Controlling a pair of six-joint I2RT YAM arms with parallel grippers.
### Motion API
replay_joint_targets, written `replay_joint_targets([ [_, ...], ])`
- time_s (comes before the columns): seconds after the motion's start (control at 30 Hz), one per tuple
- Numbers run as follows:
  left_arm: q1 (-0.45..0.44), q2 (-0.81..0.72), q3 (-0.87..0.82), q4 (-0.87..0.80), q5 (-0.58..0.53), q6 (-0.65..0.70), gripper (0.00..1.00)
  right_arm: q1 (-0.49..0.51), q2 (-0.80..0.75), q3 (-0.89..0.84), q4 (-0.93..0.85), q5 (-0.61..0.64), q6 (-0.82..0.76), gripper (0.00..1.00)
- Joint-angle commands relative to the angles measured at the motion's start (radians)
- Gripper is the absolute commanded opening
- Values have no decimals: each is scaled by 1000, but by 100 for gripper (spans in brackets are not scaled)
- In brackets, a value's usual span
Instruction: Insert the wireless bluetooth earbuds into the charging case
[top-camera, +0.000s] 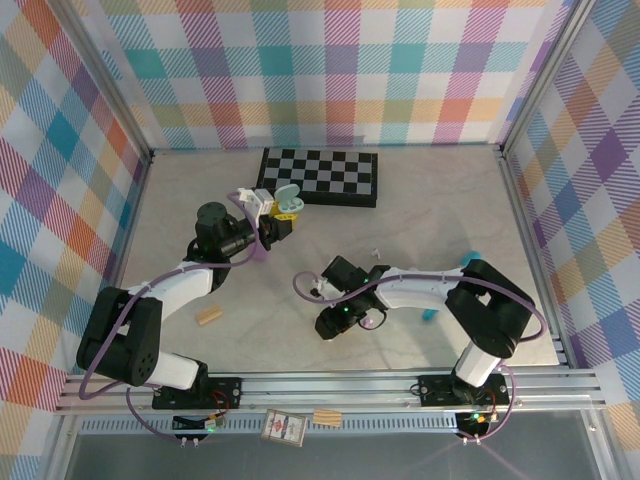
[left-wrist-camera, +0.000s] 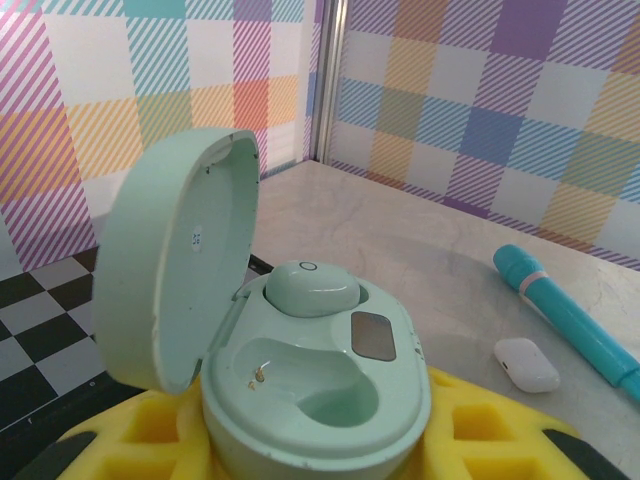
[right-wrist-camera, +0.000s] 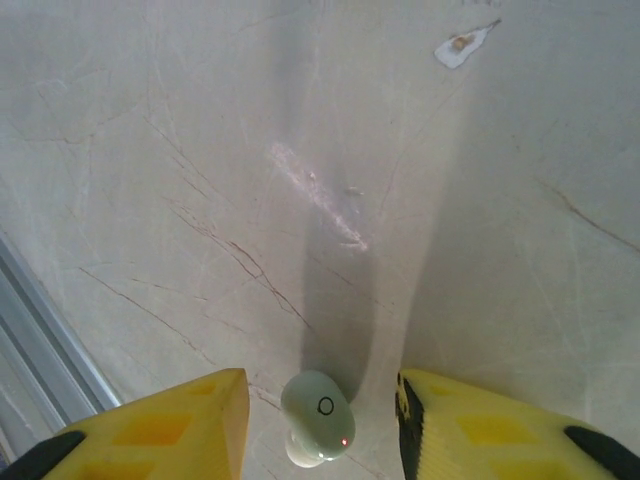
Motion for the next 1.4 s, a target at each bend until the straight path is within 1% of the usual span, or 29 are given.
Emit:
replay_joint_targets([
  [0.0, 11, -22, 13, 6, 30, 18, 27, 2, -12, -32, 21, -56, -6, 42],
  [0.1, 10, -18, 8, 16, 29, 17, 27, 2, -23, -56, 29, -51, 5, 36],
  [0.23, 10, -18, 6, 15, 29, 16, 27, 1, -23, -58, 34, -58, 18, 33],
  [0.33, 10, -19, 4, 16, 29, 16, 27, 1, -21, -52, 25, -59, 15, 29],
  [0.53, 10, -17, 1, 14, 26, 19, 27, 3, -32, -59, 29, -80, 9, 28],
  [0.63, 9, -13, 1, 16, 26, 20, 27, 3, -24, -60, 22, -57, 4, 25],
  [0.67, 9, -14, 1, 16, 26, 21, 27, 3, -23, -58, 18, -48, 3, 21],
  [0.73, 8, -15, 0, 12, 24, 26, 27, 3, -31, -53, 11, -34, 4, 20],
  [0.93, -12, -26, -16, 8, -4, 63, 27, 0, -120, -41, -23, 61, 19, 19],
  [1.07, -49, -36, -31, 8, -27, 109, 27, -14, -227, -11, -66, 151, 34, 19],
  [1.17, -81, -38, -36, -2, -33, 149, 26, -24, -313, 38, -100, 216, 25, 18],
  [1.3, -129, -38, -36, -24, -30, 189, 26, -39, -395, 132, -126, 271, -28, 19],
  [1.37, -146, -38, -44, -13, -20, 198, 26, -44, -421, 171, -109, 280, -53, 19],
])
